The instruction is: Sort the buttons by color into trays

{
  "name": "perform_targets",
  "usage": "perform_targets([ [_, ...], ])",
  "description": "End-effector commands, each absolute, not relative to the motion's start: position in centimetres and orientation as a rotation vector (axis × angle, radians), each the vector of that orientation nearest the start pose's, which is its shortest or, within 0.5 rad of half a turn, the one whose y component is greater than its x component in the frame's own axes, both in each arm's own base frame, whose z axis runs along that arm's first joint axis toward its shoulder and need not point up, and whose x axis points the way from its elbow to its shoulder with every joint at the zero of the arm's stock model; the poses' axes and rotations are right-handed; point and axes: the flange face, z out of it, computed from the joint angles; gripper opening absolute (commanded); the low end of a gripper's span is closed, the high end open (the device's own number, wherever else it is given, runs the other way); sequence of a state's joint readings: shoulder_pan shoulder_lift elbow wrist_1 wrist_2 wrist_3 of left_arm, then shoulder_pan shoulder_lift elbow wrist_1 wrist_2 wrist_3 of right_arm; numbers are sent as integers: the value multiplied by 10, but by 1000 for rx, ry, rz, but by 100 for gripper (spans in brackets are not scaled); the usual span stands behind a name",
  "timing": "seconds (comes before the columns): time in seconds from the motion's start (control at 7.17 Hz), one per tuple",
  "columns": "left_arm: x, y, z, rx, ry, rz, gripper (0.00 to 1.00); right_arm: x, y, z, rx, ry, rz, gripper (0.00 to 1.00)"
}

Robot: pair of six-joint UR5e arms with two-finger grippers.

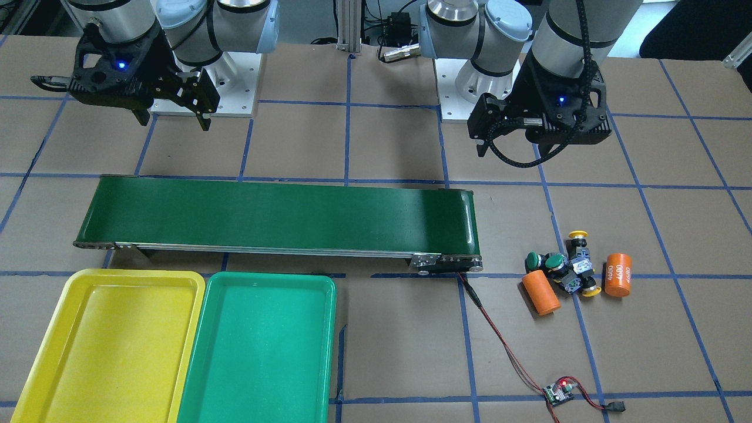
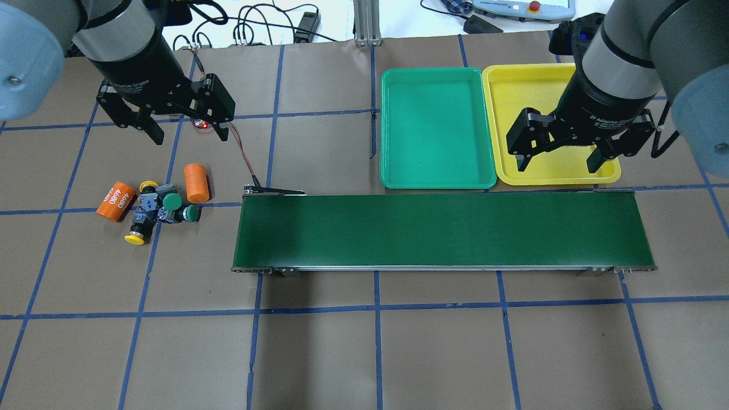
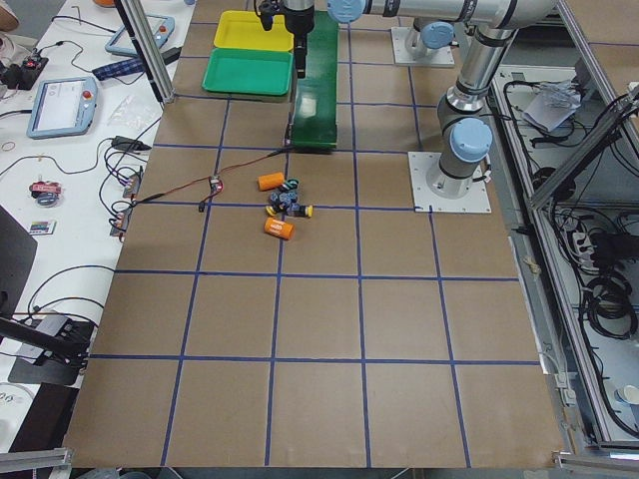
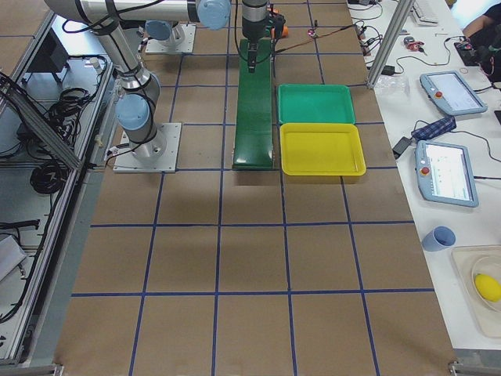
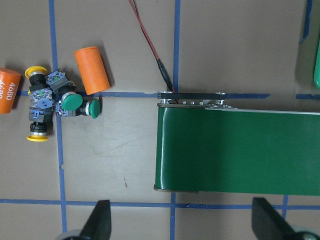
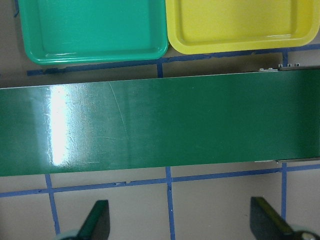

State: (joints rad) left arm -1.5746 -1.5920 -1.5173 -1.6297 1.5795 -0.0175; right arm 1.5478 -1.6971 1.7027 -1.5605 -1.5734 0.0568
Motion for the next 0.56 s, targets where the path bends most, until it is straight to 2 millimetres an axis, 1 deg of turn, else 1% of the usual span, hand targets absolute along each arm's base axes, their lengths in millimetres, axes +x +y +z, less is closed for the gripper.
perform_targets([
  [0.0,-135,-489,513,-12,3129,5,100,123,-440,480,123,3144,26,100],
  [0.14,-135,-486,504,-9,3127,38,100,123,-439,481,123,3145,29,100],
  [0.42,-129,-487,503,-21,3130,41,100,123,-439,481,125,3142,29,100],
])
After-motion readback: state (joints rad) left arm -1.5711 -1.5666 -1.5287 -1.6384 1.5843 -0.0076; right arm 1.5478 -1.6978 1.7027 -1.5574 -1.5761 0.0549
